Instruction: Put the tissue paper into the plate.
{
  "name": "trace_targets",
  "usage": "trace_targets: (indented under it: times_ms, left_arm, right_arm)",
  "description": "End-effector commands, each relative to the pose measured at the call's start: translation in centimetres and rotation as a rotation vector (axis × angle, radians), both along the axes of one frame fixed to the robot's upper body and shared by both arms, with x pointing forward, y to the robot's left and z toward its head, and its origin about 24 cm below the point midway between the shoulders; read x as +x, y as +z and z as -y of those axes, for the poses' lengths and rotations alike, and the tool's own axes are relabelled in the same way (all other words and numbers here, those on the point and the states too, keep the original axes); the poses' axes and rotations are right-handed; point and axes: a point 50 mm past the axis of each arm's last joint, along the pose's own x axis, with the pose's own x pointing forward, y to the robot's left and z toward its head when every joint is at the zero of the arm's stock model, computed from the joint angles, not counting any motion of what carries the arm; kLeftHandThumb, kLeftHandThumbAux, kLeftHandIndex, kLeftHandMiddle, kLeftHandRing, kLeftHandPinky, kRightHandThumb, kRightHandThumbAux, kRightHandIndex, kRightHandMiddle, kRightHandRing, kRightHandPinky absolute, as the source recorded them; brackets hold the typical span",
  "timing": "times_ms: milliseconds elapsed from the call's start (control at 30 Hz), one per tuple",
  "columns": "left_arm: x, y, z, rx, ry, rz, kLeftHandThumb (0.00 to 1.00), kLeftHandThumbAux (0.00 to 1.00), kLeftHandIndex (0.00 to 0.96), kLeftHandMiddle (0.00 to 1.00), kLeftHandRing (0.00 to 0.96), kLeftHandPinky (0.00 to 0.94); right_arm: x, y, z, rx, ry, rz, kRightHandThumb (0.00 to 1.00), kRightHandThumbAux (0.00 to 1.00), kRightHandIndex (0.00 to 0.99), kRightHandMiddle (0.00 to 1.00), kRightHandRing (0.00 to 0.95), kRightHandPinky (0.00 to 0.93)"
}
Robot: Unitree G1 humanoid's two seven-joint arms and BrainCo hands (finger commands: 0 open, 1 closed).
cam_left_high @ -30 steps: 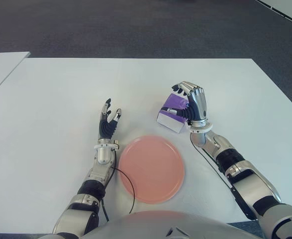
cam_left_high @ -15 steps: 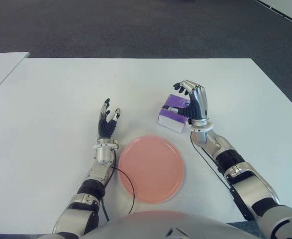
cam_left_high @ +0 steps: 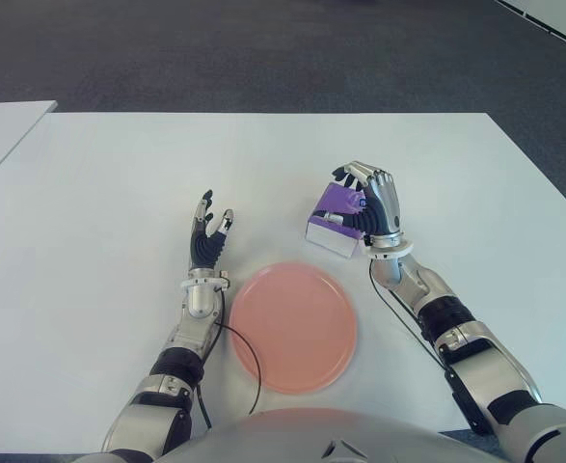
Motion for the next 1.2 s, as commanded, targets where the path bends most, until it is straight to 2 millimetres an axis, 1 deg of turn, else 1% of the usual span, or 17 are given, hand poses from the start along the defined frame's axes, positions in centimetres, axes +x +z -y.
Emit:
trace_targets:
  times_ms: [33, 133, 200, 233, 267, 300, 333, 367, 400, 433, 467, 500, 567, 733, 800, 900, 1200]
  left_arm:
    - [-2.1, -2.3, -0.5, 0.01, 0.011, -0.103, 0.03, 0.423, 0.0, 0.0, 0.0, 0.0]
    - [-2.1, -2.3, -0.5, 0.013, 0.011, -0.104, 0.031, 0.424, 0.0, 0.0, 0.0, 0.0]
    - [-2.1, -2.3, -0.6, 0.015, 0.012, -0.106, 0.032, 0.425, 0.0, 0.0, 0.0, 0.0]
    - [-2.1, -2.3, -0.6, 0.016, 0.013, -0.107, 0.033, 0.425, 0.0, 0.0, 0.0, 0.0]
    - [-2.1, -2.3, -0.6, 0.015, 0.014, -0.108, 0.033, 0.425, 0.0, 0.0, 0.0, 0.0]
    - [-2.1, -2.4, -0.6, 0.015, 0.015, -0.109, 0.034, 0.427, 0.0, 0.0, 0.0, 0.0]
    - [-2.1, -2.4, -0.5, 0.014, 0.015, -0.108, 0.034, 0.428, 0.0, 0.0, 0.0, 0.0]
    - [-2.1, -2.4, -0.5, 0.013, 0.015, -0.109, 0.035, 0.429, 0.0, 0.0, 0.0, 0.0]
    - [-2.1, -2.4, -0.5, 0.013, 0.014, -0.109, 0.035, 0.429, 0.0, 0.0, 0.0, 0.0]
    - [-2.1, -2.4, -0.5, 0.012, 0.014, -0.109, 0.035, 0.43, 0.0, 0.0, 0.0, 0.0]
    - [-2.1, -2.4, -0.5, 0.011, 0.012, -0.107, 0.035, 0.43, 0.0, 0.0, 0.0, 0.0]
    - [-2.1, -2.4, -0.5, 0.011, 0.012, -0.106, 0.036, 0.43, 0.0, 0.0, 0.0, 0.0]
    - [-2.1, -2.4, -0.5, 0.009, 0.01, -0.103, 0.036, 0.429, 0.0, 0.0, 0.0, 0.0]
    - [-2.1, -2.3, -0.5, 0.005, 0.005, -0.096, 0.037, 0.424, 0.0, 0.0, 0.0, 0.0]
    - [-2.1, -2.3, -0.5, 0.002, 0.0, -0.094, 0.038, 0.422, 0.0, 0.0, 0.0, 0.0]
    - [-2.0, -2.3, -0.6, 0.001, -0.003, -0.093, 0.039, 0.42, 0.0, 0.0, 0.0, 0.0]
    - [-1.9, -2.5, -0.7, 0.013, 0.006, -0.12, 0.031, 0.434, 0.0, 0.0, 0.0, 0.0]
  right_arm:
    - [-0.2, -0.7, 0.2, -0.044, -0.001, -0.126, 0.852, 0.678, 0.397, 0.538, 0.862, 0.846]
    - [-0.1, -0.6, 0.8, -0.082, 0.007, -0.187, 0.851, 0.678, 0.395, 0.536, 0.847, 0.832]
    - [0.0, -0.5, 1.4, -0.112, 0.009, -0.216, 0.851, 0.676, 0.4, 0.539, 0.804, 0.768]
    - [0.1, -0.4, 1.6, -0.123, 0.01, -0.225, 0.849, 0.676, 0.4, 0.537, 0.756, 0.71]
    - [0.7, -0.5, 2.5, -0.209, 0.012, -0.254, 0.848, 0.675, 0.4, 0.537, 0.738, 0.688]
    - [1.1, -0.5, 3.1, -0.272, 0.011, -0.277, 0.744, 0.594, 0.347, 0.411, 0.509, 0.467]
    - [1.4, -0.3, 3.8, -0.363, 0.024, -0.296, 0.675, 0.542, 0.312, 0.33, 0.361, 0.323]
    - [1.5, -0.3, 4.2, -0.423, 0.033, -0.309, 0.611, 0.477, 0.214, 0.217, 0.231, 0.207]
    - [1.4, -0.2, 4.1, -0.491, 0.051, -0.31, 0.588, 0.454, 0.179, 0.177, 0.184, 0.165]
    - [1.3, -0.2, 4.1, -0.536, 0.063, -0.311, 0.548, 0.396, 0.114, 0.113, 0.118, 0.105]
    - [1.4, -0.1, 4.1, -0.618, 0.069, -0.297, 0.534, 0.376, 0.091, 0.09, 0.094, 0.084]
    - [1.4, 0.0, 4.2, -0.674, 0.073, -0.287, 0.501, 0.322, 0.058, 0.057, 0.06, 0.054]
    - [1.7, 0.7, 4.8, -0.778, 0.07, -0.261, 0.462, 0.253, 0.023, 0.023, 0.024, 0.022]
    - [2.5, 2.2, 5.9, -0.906, 0.084, -0.252, 0.433, 0.184, 0.003, 0.003, 0.003, 0.003]
    - [2.9, 3.1, 6.4, -0.949, 0.089, -0.257, 0.437, 0.17, 0.001, 0.001, 0.001, 0.001]
    - [3.1, 3.5, 6.7, -0.974, 0.093, -0.263, 0.446, 0.16, 0.0, 0.0, 0.0, 0.0]
    - [5.3, 6.1, 8.1, -1.149, 0.029, -0.339, 0.502, 0.143, 0.0, 0.0, 0.0, 0.0]
